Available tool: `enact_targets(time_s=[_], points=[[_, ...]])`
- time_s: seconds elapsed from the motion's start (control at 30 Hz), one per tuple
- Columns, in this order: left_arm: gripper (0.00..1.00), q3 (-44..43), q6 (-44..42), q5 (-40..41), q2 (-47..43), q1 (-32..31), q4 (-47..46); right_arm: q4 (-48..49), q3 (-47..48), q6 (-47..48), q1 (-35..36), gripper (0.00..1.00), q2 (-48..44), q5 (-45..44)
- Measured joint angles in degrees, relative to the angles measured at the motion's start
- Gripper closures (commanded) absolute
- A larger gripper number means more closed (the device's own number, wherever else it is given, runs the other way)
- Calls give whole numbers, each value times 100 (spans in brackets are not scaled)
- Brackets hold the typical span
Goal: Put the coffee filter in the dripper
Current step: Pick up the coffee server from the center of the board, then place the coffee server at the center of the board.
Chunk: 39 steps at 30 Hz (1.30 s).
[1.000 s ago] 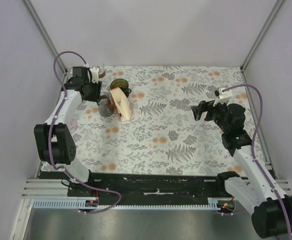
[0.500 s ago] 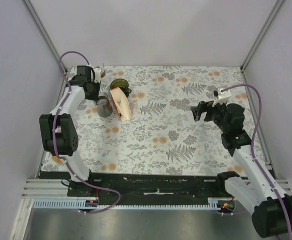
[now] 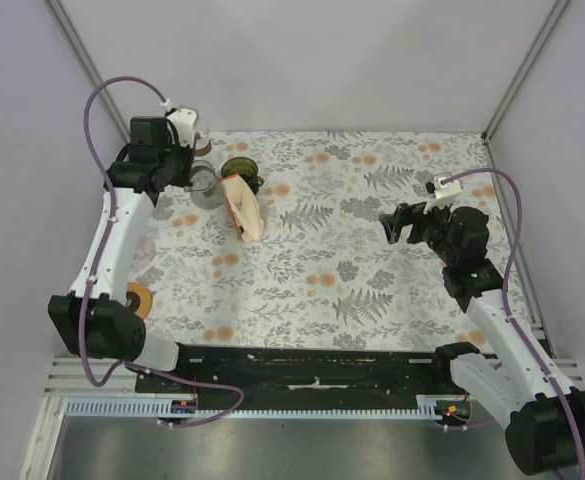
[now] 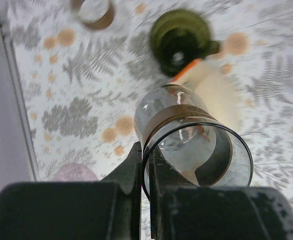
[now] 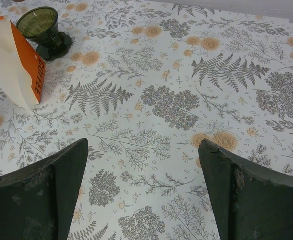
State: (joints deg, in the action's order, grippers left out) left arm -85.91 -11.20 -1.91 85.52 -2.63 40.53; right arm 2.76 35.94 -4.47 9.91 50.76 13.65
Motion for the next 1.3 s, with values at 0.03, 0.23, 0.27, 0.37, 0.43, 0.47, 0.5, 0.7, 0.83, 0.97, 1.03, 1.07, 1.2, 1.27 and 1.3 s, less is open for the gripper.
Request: enact_targets(time_s=[0.03, 0.23, 0.27, 0.37, 0.43, 0.47, 0.5, 0.7, 0.83, 0.97, 1.03, 1.07, 1.2, 1.27, 1.3], points=[[98, -92, -7, -37, -170, -205, 55, -2, 0, 0, 0, 2, 0, 7], [98, -422, -63, -557, -496, -2275, 197, -57, 52, 0, 13, 2, 57, 13], [98, -422, -63, -645, -402, -2588, 264, -57, 55, 2, 17, 2, 57, 13], [98, -400, -70, -723, -2, -3132, 389, -70, 55, 2, 17, 2, 55, 7], [98, -332, -98, -697, 306, -3432, 374, -70, 55, 2, 17, 2, 57, 4], [98, -262, -125, -678, 442, -3567, 339, -70, 55, 2, 17, 2, 57, 2], [98, -177, -157, -662, 555, -3703, 289, -70, 55, 2, 20, 2, 57, 0], [98, 282, -291, -774, 1008, -4172, -223, -72, 55, 11, 26, 2, 57, -22], [98, 483, -326, -785, 1296, -4162, -629, -72, 55, 24, 28, 2, 57, -35], [98, 741, -356, -780, 1421, -4131, -933, -70, 55, 26, 28, 2, 61, -44], [94, 815, -374, -828, 1410, -4131, -1091, -72, 55, 28, 28, 2, 63, -42], [87, 846, -387, -863, 1408, -4131, -1180, -70, 55, 31, 28, 2, 63, -44], [45, 898, -463, -935, 1412, -4131, -1329, -70, 55, 48, 33, 2, 63, -42], [37, 907, -498, -955, 1421, -4131, -1274, -72, 55, 52, 33, 2, 63, -42], [36, 903, -501, -957, 1421, -4131, -1252, -70, 55, 55, 33, 2, 63, -42]])
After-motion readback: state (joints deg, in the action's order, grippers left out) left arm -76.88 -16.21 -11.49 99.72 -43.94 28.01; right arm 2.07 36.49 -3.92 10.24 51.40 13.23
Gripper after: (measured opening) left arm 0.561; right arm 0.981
